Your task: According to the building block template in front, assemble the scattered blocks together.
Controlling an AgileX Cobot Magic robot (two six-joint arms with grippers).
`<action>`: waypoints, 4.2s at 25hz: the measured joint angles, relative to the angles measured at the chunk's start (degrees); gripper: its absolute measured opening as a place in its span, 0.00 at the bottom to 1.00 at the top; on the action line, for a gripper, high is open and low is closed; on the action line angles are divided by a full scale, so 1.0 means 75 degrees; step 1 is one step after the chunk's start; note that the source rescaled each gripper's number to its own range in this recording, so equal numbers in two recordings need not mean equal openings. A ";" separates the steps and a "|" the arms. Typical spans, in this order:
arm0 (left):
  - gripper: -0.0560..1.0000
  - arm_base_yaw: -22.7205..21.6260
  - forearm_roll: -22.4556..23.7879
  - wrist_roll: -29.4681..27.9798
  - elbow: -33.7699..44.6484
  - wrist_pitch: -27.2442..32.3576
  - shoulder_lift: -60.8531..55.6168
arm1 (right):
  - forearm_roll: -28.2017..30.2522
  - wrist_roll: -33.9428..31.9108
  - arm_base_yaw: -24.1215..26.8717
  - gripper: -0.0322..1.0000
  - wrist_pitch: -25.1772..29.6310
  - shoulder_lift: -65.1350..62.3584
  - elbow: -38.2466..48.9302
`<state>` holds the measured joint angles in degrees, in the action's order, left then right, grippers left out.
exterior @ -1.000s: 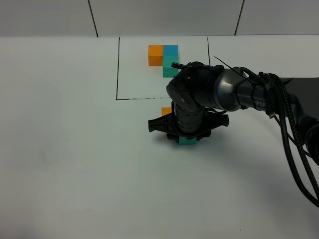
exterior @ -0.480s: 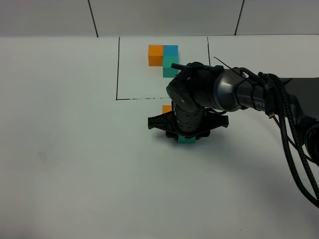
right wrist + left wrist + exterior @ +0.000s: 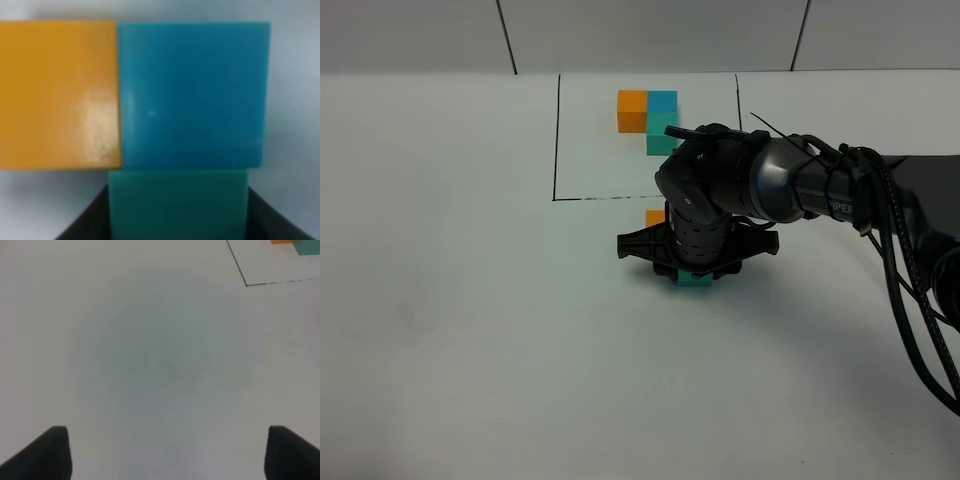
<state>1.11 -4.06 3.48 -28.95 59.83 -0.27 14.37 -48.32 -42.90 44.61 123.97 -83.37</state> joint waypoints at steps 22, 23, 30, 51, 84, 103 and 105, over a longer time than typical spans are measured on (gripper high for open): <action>0.70 0.0000 0.0000 -0.0003 0.0000 -0.0004 0.0000 | -0.0220 0.0998 0.0031 0.93 0.0070 -0.0277 0.0000; 0.70 0.0000 0.0000 -0.0003 0.0000 -0.0004 0.0000 | -0.0273 0.1056 0.0031 0.97 0.0070 -0.0395 0.0000; 0.70 0.0000 0.0000 -0.0003 0.0000 -0.0004 0.0000 | -0.0336 0.1609 0.0266 1.00 0.0755 -0.1505 0.0000; 0.70 0.0000 0.0000 -0.0003 0.0000 -0.0004 0.0000 | -0.1229 0.5980 0.6195 0.94 0.0862 -0.4257 0.1711; 0.70 0.0000 0.0000 -0.0003 0.0000 -0.0004 0.0000 | -0.1957 0.5960 0.6270 0.94 0.2135 -1.4397 0.7039; 0.70 0.0000 0.0000 -0.0003 0.0000 -0.0004 0.0000 | -0.1916 0.5992 0.6270 0.88 0.2140 -1.6560 0.7301; 0.70 0.0000 0.0000 -0.0003 0.0000 -0.0004 0.0000 | -0.1916 0.5992 0.6270 0.87 0.2140 -1.6560 0.7301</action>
<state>1.11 -4.06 3.46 -28.95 59.80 -0.27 0.00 -3.37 4.13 60.66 -0.23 -28.61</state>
